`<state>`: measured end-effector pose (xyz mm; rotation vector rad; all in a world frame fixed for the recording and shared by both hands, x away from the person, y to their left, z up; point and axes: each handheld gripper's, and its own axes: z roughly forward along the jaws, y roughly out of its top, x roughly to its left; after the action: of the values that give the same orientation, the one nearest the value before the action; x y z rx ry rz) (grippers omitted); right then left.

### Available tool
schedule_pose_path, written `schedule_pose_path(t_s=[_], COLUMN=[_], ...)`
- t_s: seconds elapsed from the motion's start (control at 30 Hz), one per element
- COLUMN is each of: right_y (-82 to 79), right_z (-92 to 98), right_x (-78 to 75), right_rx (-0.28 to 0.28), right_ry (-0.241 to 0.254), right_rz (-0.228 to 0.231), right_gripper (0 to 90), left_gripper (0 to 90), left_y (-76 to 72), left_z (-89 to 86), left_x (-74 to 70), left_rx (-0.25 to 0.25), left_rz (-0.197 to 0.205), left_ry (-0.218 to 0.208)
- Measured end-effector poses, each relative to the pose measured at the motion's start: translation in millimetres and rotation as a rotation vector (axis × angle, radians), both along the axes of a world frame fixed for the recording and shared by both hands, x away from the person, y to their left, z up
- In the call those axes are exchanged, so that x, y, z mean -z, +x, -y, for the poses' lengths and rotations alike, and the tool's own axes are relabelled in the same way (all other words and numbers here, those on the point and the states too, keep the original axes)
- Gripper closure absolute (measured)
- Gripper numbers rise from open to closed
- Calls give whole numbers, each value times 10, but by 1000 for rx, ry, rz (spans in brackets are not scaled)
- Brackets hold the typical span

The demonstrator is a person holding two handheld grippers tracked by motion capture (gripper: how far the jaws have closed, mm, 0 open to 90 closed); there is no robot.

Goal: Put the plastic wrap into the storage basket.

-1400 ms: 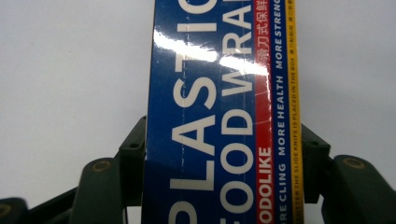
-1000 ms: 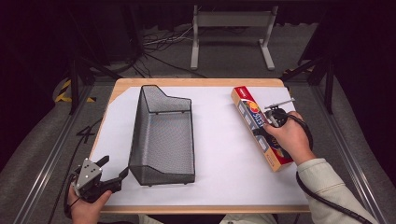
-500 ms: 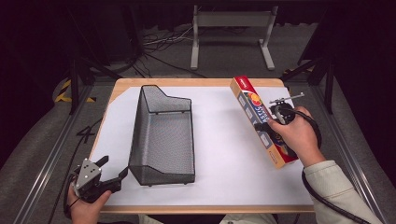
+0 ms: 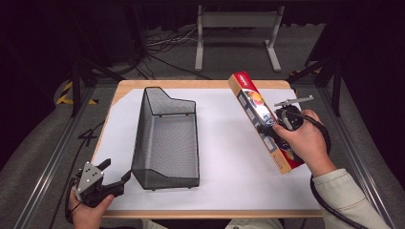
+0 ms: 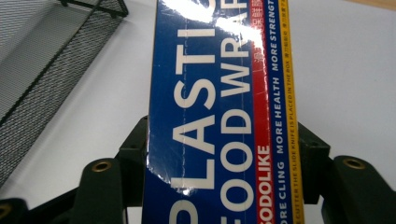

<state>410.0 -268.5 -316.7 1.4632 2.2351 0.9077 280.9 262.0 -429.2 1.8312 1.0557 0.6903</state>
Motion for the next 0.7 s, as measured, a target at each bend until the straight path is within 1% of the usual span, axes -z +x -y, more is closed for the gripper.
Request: schedule_pose_path(t_s=[0.03,0.1,0.27,0.37,0.53,0.6,0.63,0.7], right_y=[-16,-39,-76,-90,-101,-106,-106,-111], right_z=[-28,-83,-281,-400,-614,-693,-693,-792], right_x=[-15,-36,-79,-95,-113,-126,-126,-153], right_rx=[-24,-48,-92,-124,-164,-179,-179,-201], right_ry=[1,13,10,14,29,42,42,74], right_rz=[17,44,46,47,30,24,24,15], right_gripper=[398,398,397,398,398,397,397,397], left_gripper=[199,199,199,199,199,199,199,199], left_y=[-1,-3,-11,-14,-13,-11,-11,-8], left_z=[-3,-14,-9,-16,-16,-14,-14,-17], left_x=[0,-2,-4,0,0,1,1,2], left_rx=[0,-5,-2,-4,-2,-2,-2,-2], left_rz=[1,1,1,0,0,1,1,1], left_ry=[2,-8,0,-3,-3,-3,-3,-3])
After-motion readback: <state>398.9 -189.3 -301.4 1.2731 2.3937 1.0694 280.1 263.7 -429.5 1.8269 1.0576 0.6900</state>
